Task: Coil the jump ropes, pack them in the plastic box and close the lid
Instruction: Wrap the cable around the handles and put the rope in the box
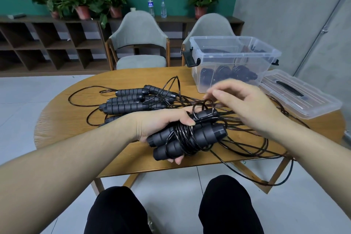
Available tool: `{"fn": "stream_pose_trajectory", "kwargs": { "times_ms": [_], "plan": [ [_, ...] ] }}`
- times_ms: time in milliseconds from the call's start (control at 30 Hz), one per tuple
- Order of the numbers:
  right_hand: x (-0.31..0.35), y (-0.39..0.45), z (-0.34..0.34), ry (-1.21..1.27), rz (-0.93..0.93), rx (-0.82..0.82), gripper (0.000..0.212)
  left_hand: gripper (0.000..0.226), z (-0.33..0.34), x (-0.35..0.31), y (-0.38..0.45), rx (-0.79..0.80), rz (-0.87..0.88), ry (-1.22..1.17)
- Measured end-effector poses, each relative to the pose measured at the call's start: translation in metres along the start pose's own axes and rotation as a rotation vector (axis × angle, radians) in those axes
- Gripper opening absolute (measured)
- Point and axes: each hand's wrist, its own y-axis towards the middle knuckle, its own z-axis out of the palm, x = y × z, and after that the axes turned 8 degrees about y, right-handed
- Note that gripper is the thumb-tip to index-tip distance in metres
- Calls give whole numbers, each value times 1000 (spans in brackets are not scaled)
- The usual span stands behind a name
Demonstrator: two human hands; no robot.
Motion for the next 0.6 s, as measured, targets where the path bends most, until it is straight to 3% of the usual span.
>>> {"fn": "stream_pose_trajectory", "kwargs": {
  "times_ms": [167,300,467,500,567,600],
  "plan": [
    [-10,-15,-1,71,13,-64,28,48,4,-2,1,-87,-62,29],
    [-7,-13,5,115,67,25,15,49,12,-6,3,-118,-79,71],
    [-11,-17,10,208,51,-68,42,37,10,-13,-2,-136,-38,44],
    [-11,-19,11,234,59,-64,42,45,13,-14,-1,-155,-34,54],
    [-13,-21,12,272,63,-44,38,82,30,-24,-4,-205,-38,129],
    [-15,-22,10,254,52,-24,37,84,37,-21,-8,-173,32,188]
  ]
}}
